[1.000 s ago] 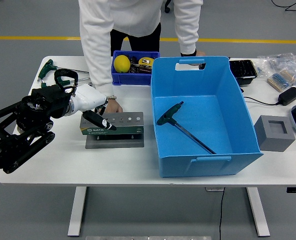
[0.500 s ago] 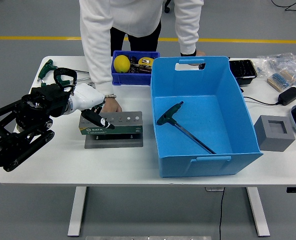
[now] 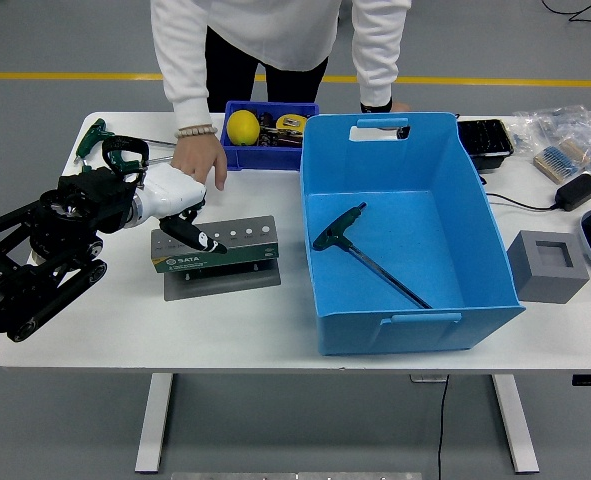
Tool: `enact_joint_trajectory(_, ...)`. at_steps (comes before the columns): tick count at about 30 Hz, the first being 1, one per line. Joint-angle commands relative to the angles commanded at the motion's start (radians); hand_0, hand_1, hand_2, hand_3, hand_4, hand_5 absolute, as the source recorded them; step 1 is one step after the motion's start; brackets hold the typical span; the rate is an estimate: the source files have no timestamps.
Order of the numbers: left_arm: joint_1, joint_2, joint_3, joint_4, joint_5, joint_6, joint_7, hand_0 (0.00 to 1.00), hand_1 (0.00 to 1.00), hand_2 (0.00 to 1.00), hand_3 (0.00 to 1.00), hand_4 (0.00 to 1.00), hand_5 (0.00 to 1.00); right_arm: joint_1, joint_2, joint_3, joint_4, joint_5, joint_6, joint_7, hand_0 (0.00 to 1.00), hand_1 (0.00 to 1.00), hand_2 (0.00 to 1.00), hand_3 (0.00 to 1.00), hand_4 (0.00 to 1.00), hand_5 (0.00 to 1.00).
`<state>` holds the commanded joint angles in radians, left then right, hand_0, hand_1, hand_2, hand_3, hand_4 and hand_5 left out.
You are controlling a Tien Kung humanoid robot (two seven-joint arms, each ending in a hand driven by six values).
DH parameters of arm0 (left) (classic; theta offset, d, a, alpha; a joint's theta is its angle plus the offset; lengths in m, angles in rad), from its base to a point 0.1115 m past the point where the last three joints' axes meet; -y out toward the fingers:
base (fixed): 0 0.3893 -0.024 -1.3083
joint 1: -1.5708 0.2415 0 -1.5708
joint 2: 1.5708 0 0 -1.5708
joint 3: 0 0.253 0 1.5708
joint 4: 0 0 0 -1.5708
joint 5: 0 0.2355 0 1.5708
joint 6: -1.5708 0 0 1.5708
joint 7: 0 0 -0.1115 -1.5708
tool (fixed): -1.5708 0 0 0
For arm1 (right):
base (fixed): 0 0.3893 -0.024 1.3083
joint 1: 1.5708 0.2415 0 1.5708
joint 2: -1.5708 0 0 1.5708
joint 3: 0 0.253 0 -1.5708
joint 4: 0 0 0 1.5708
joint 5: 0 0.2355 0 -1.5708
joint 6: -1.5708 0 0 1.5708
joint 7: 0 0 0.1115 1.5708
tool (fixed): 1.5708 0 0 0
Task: Lift tool from toolbox,place it in box,lift tool from toolbox,place it in box
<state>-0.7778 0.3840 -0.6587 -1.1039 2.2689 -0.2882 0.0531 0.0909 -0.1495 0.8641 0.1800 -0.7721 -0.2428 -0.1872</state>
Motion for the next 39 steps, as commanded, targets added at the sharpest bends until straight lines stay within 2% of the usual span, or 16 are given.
enact_joint_trajectory(2, 0.001, 0.000, -0.001, 0.000, 0.000, 0.028, -0.006, 0.455, 0.117, 0.114, 0.154, 0.998, 0.942, 0.000, 0.000, 0.000, 0.000, 0.001, 0.000, 0.001, 0.681, 0.641, 0.724, 0.621, 0.839, 0.763)
enact_joint_trajectory(3, 0.001, -0.001, -0.001, 0.000, 0.000, 0.044, -0.009, 0.333, 0.070, 0.085, 0.108, 0.998, 0.727, 0.001, 0.000, 0.000, 0.000, 0.001, -0.001, 0.001, 0.681, 0.641, 0.724, 0.620, 0.839, 0.763)
enact_joint_trajectory(8, 0.006, 0.001, 0.002, 0.004, 0.000, 0.126, -0.027, 0.333, 0.070, 0.085, 0.108, 0.998, 0.727, 0.001, 0.000, -0.002, 0.000, 0.004, -0.002, 0.001, 0.681, 0.641, 0.724, 0.620, 0.839, 0.763)
enact_joint_trajectory(9, 0.008, 0.001, 0.002, 0.005, 0.000, 0.152, -0.032, 0.267, 0.021, 0.061, 0.070, 0.998, 0.401, 0.001, 0.000, -0.001, 0.000, 0.003, -0.002, 0.001, 0.681, 0.641, 0.724, 0.621, 0.839, 0.763)
enact_joint_trajectory(11, 0.010, 0.004, 0.002, 0.004, 0.000, 0.192, -0.039, 0.267, 0.021, 0.061, 0.070, 0.998, 0.401, 0.001, 0.000, -0.001, 0.000, 0.002, -0.002, 0.000, 0.681, 0.641, 0.724, 0.621, 0.839, 0.763)
enact_joint_trajectory(14, 0.015, 0.007, -0.005, -0.002, 0.000, 0.278, -0.056, 0.267, 0.021, 0.061, 0.070, 0.998, 0.401, 0.000, 0.001, -0.001, 0.000, 0.003, -0.002, 0.001, 0.681, 0.641, 0.724, 0.621, 0.839, 0.763)
enact_joint_trajectory(15, 0.016, 0.008, -0.007, -0.005, 0.000, 0.303, -0.062, 0.201, 0.002, 0.015, 0.053, 0.951, 0.232, 0.000, 0.001, -0.001, 0.000, 0.003, -0.002, 0.000, 0.681, 0.641, 0.724, 0.621, 0.839, 0.763)
enact_joint_trajectory(20, 0.019, 0.011, -0.029, -0.029, 0.000, 0.397, -0.094, 0.201, 0.002, 0.015, 0.053, 0.951, 0.232, 0.000, 0.001, -0.001, 0.000, 0.002, -0.002, 0.000, 0.681, 0.641, 0.724, 0.621, 0.839, 0.763)
enact_joint_trajectory(21, 0.019, 0.012, -0.035, -0.038, 0.000, 0.414, -0.100, 0.174, 0.002, 0.002, 0.037, 0.909, 0.198, 0.000, 0.001, -0.002, 0.000, 0.003, -0.003, 0.000, 0.680, 0.641, 0.724, 0.621, 0.839, 0.763)
enact_joint_trajectory(22, 0.021, 0.012, -0.046, -0.053, 0.000, 0.439, -0.109, 0.174, 0.002, 0.002, 0.037, 0.909, 0.198, 0.000, 0.001, -0.004, 0.000, 0.005, -0.003, 0.001, 0.680, 0.641, 0.724, 0.621, 0.839, 0.763)
enact_joint_trajectory(28, 0.021, 0.013, -0.089, -0.105, 0.000, 0.525, -0.143, 0.172, 0.002, 0.002, 0.028, 0.905, 0.222, 0.001, 0.000, -0.007, 0.000, 0.009, -0.003, 0.002, 0.681, 0.641, 0.724, 0.621, 0.839, 0.763)
enact_joint_trajectory(32, 0.021, 0.012, -0.121, -0.143, 0.000, 0.561, -0.160, 0.172, 0.002, 0.002, 0.028, 0.905, 0.222, 0.001, 0.000, -0.010, 0.000, 0.013, -0.003, 0.002, 0.681, 0.641, 0.724, 0.621, 0.839, 0.763)
enact_joint_trajectory(37, 0.030, -0.007, -0.160, -0.230, 0.000, 0.627, -0.169, 0.177, 0.002, 0.002, 0.023, 0.908, 0.241, -0.001, 0.000, -0.009, 0.000, 0.010, -0.003, 0.002, 0.681, 0.641, 0.724, 0.621, 0.840, 0.763)
enact_joint_trajectory(39, 0.029, -0.022, -0.149, -0.271, -0.042, 0.645, -0.161, 0.177, 0.002, 0.002, 0.023, 0.908, 0.241, -0.002, 0.001, -0.008, 0.000, 0.008, -0.002, 0.001, 0.681, 0.641, 0.724, 0.621, 0.840, 0.763)
